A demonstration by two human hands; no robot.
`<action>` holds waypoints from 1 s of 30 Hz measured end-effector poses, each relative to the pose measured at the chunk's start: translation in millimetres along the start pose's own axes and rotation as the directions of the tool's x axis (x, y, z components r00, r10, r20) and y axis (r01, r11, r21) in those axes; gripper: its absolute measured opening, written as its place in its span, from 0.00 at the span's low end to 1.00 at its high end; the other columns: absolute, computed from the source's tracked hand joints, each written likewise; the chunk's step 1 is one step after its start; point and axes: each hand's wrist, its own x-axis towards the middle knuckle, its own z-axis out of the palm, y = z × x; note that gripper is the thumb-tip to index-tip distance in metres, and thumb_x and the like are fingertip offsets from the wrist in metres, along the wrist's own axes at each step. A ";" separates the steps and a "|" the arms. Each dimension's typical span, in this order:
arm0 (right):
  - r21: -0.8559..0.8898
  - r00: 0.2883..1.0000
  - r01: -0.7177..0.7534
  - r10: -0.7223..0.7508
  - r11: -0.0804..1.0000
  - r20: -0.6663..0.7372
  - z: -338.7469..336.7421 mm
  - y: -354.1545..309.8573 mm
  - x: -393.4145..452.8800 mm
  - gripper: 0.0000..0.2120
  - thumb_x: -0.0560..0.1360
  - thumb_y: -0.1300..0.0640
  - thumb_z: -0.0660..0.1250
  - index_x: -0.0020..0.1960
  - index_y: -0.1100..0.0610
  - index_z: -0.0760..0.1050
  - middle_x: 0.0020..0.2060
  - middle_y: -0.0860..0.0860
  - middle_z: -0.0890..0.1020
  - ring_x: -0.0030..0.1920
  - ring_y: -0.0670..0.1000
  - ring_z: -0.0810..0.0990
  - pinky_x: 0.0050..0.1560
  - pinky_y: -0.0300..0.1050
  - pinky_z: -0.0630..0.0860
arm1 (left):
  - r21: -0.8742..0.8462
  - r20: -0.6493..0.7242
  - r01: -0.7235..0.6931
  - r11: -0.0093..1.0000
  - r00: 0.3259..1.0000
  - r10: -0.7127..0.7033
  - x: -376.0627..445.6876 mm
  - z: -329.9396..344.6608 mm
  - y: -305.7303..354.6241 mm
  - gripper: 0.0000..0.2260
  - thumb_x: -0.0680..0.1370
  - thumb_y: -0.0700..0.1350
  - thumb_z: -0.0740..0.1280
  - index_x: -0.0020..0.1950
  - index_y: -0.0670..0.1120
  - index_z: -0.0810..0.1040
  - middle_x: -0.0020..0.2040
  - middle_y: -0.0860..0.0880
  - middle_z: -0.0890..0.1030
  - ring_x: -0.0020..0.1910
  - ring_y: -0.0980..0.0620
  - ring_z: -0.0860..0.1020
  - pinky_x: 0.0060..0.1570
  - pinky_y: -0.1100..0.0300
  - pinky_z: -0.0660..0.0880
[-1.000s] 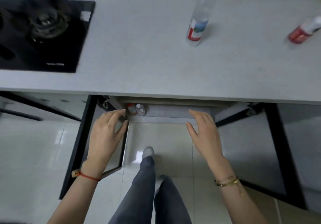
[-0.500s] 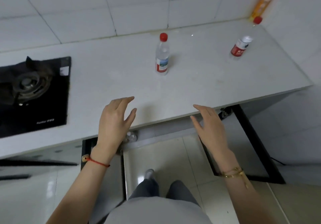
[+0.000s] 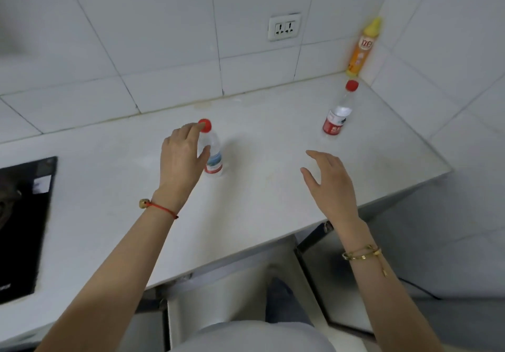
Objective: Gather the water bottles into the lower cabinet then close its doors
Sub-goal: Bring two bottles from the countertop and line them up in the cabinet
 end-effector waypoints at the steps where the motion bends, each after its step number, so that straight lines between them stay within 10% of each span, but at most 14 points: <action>1: 0.002 1.000 0.007 -0.007 1.000 0.005 -3.0 8.6 13.8 0.20 0.80 0.51 0.63 0.70 0.55 0.70 0.66 0.51 0.76 0.67 0.52 0.72 0.65 0.42 0.67 | 0.025 0.010 0.022 0.999 1.000 -0.023 11.3 7.0 2.8 0.22 0.76 0.43 0.70 0.69 0.42 0.73 0.65 0.42 0.78 0.61 0.38 0.77 0.57 0.46 0.73; 10: 0.041 0.996 0.085 -0.084 0.996 -0.007 -17.9 94.1 121.3 0.18 0.79 0.53 0.64 0.68 0.55 0.71 0.61 0.51 0.78 0.63 0.52 0.73 0.61 0.50 0.75 | -0.006 0.052 0.302 0.953 0.952 -0.301 53.6 41.5 23.3 0.19 0.75 0.37 0.70 0.65 0.41 0.76 0.58 0.39 0.81 0.56 0.37 0.78 0.54 0.45 0.76; 20: -0.022 0.984 0.063 -0.066 0.998 -0.167 -30.4 156.7 220.7 0.18 0.78 0.56 0.65 0.66 0.58 0.70 0.61 0.53 0.77 0.60 0.55 0.72 0.59 0.49 0.73 | -0.072 0.022 0.272 0.960 0.962 -0.271 68.1 60.4 89.2 0.18 0.74 0.37 0.72 0.64 0.41 0.78 0.56 0.42 0.83 0.50 0.41 0.80 0.51 0.50 0.77; 30: -0.023 1.000 -0.021 0.021 1.000 -0.015 -19.4 177.7 259.7 0.17 0.76 0.59 0.67 0.63 0.58 0.69 0.53 0.58 0.79 0.53 0.60 0.77 0.49 0.51 0.75 | -0.143 0.030 0.229 0.963 0.973 -0.227 76.7 72.5 134.7 0.18 0.74 0.39 0.73 0.64 0.43 0.79 0.55 0.46 0.83 0.48 0.46 0.80 0.50 0.59 0.74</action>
